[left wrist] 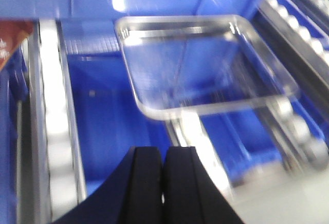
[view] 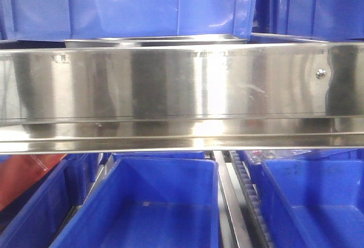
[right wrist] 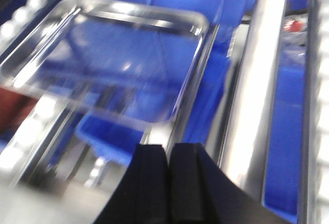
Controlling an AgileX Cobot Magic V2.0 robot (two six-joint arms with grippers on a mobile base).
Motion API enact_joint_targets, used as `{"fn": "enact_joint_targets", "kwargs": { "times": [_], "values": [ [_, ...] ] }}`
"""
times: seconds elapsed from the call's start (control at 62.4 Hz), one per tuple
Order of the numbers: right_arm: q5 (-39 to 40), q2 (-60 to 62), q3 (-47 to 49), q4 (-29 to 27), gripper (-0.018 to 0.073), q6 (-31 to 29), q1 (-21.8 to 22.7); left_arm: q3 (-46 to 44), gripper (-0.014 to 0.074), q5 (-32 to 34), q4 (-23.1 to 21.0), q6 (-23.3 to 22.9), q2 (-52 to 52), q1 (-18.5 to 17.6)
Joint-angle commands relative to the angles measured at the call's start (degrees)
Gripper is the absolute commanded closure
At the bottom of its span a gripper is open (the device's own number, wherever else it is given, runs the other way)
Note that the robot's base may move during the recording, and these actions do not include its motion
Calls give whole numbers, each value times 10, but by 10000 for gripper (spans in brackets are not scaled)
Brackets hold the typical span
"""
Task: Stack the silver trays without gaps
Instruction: 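Lower both grippers onto opposite rims of the silver tray, then close both grippers on the tray rims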
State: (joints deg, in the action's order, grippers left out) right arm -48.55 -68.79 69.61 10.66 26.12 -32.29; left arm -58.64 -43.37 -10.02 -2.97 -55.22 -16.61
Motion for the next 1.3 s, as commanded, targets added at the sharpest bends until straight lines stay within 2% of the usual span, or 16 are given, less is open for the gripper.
{"fn": "enact_joint_targets", "kwargs": {
  "times": [0.0, 0.112, 0.24, 0.369, 0.449, 0.545, 0.625, 0.849, 1.282],
  "values": [
    [-20, -46, 43, 53, 616, 41, -7, -3, 613, 49, 0, -4, -26, -4],
    [-58, -109, 98, 53, 616, 42, -7, -4, 613, 76, 0, -4, -63, -4],
    [-66, -166, 151, 44, 616, 42, -7, -16, 610, 90, 0, -4, -113, -4],
    [-64, -199, 172, 43, 608, 42, -7, -51, 533, 82, 1, -4, -165, -4],
    [-64, -210, 171, 40, 512, 43, -5, -83, 453, 82, 5, -4, -197, -4],
    [-74, -224, 171, 34, 333, 49, -4, -118, 386, 62, 13, -4, -237, -4],
    [-76, -231, 171, 40, 279, 55, 0, -148, 368, 38, 14, -4, -271, -4],
    [-62, -255, 171, 40, 347, 58, 21, -192, 369, 26, 17, -4, -329, -4],
    [-26, -289, 171, 40, 348, 58, 25, -199, 369, 32, 44, -4, -382, -4]
  ]
}}
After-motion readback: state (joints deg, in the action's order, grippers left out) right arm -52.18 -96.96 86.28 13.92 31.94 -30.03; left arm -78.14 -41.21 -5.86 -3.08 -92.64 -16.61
